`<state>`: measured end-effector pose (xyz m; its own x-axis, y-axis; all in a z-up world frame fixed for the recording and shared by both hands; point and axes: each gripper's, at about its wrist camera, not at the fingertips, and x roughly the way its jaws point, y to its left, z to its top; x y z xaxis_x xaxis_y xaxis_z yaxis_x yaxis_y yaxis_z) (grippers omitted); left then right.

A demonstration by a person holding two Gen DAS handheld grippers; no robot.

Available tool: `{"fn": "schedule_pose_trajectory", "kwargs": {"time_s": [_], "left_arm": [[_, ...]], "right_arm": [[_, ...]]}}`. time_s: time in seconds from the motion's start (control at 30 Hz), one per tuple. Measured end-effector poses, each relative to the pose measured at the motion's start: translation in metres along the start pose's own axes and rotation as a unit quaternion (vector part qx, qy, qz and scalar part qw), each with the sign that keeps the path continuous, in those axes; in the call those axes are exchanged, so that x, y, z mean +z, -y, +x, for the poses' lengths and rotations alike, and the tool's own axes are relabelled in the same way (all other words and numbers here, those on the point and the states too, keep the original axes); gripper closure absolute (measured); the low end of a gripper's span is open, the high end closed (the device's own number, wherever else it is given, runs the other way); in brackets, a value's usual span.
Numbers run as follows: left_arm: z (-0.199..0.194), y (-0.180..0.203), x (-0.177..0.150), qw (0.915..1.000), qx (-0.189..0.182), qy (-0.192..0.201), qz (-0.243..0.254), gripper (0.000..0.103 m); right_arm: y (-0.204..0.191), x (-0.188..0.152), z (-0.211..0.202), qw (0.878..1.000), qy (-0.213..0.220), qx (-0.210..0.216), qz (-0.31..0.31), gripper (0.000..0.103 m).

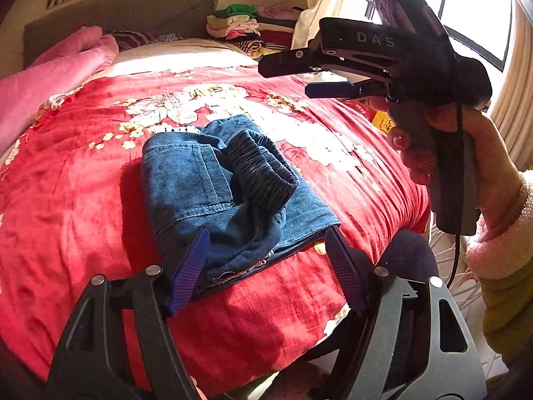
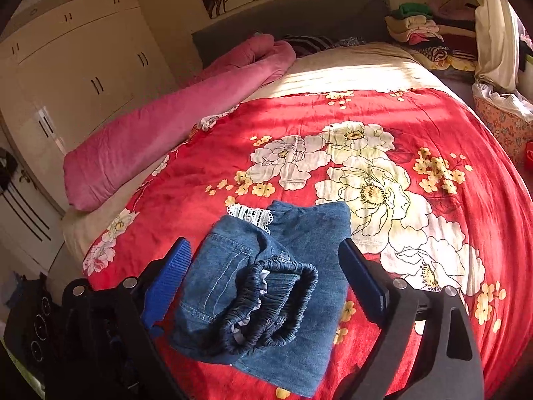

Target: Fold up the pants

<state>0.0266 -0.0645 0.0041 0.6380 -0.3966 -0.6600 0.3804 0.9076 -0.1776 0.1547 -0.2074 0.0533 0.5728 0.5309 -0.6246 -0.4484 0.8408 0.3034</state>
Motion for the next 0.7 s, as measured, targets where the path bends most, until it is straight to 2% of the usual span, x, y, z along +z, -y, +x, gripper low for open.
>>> {"fn": "schedule_pose_trajectory", "kwargs": {"time_s": [0.43,0.7], "left_arm": [[-0.014,-0.011,0.004,0.9993,0.031,0.019,-0.013,0.018],[-0.019,-0.02,0.006,0.9983,0.044,0.026,-0.027,0.012]], "right_arm": [[-0.008,-0.007,-0.031,0.999,0.035,-0.026,-0.01,0.009],[-0.007,-0.017,-0.042,0.998,0.05,-0.028,-0.003,0.008]]}}
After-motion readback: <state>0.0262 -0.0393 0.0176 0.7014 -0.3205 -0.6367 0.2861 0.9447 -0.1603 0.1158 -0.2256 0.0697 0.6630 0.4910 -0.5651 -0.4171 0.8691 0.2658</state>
